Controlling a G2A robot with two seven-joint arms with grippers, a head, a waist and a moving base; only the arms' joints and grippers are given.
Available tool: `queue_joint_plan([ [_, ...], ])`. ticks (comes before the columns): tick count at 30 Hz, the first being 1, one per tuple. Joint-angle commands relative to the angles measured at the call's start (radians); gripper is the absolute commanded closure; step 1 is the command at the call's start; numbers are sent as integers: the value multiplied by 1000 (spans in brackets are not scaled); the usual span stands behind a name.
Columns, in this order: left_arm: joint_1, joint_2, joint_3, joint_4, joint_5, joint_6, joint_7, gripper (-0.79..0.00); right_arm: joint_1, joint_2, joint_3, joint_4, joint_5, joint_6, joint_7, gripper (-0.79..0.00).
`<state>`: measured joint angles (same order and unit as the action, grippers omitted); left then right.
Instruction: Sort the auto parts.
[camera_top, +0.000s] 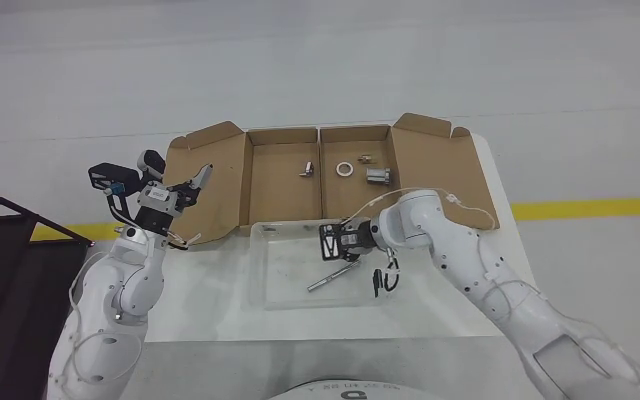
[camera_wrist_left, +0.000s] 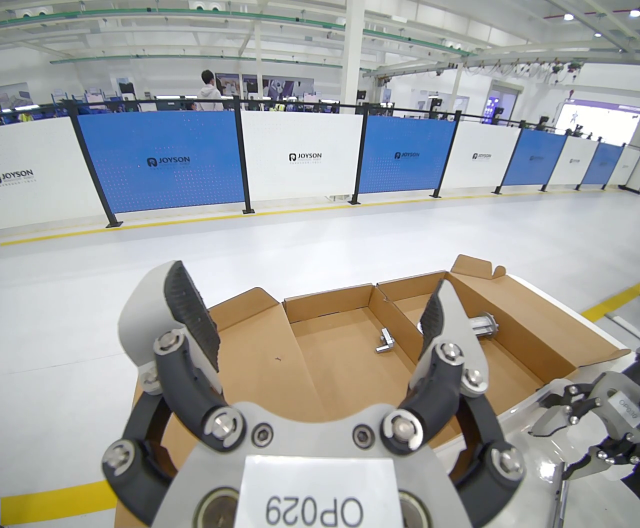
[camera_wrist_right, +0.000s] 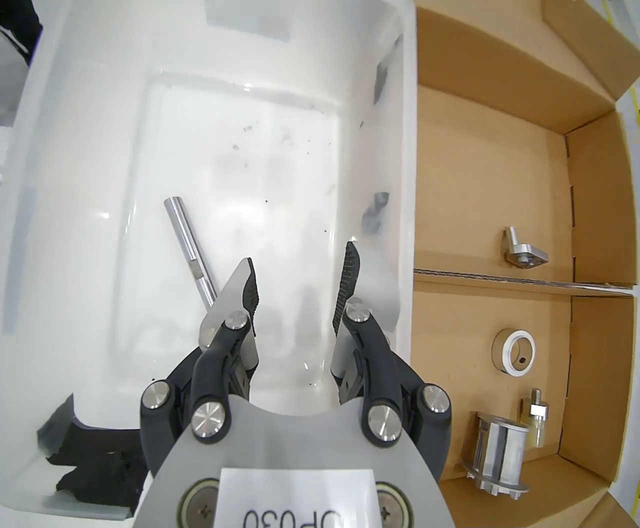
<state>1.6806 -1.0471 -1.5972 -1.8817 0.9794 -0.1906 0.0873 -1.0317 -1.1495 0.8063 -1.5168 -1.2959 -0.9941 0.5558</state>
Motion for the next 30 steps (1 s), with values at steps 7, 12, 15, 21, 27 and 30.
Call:
queue_joint_plan([
  [7, 0, 0, 0, 0, 0, 0, 0, -785, 49, -14, -54, 45, 80, -18, 97, -372],
  [12, 0, 0, 0, 0, 0, 0, 0, -785, 70, -11, -88, 69, 121, -18, 117, -379],
  [15, 0, 0, 0, 0, 0, 0, 0, -785, 87, -6, -112, 85, 141, -18, 118, -360],
  [21, 0, 0, 0, 0, 0, 0, 0, -785, 116, 4, -165, 107, 160, -18, 111, -388],
  [27, 0, 0, 0, 0, 0, 0, 0, -785, 142, 13, -209, 122, 173, -18, 98, -446],
  [30, 0, 0, 0, 0, 0, 0, 0, -785, 153, 16, -228, 128, 169, -18, 95, -391],
])
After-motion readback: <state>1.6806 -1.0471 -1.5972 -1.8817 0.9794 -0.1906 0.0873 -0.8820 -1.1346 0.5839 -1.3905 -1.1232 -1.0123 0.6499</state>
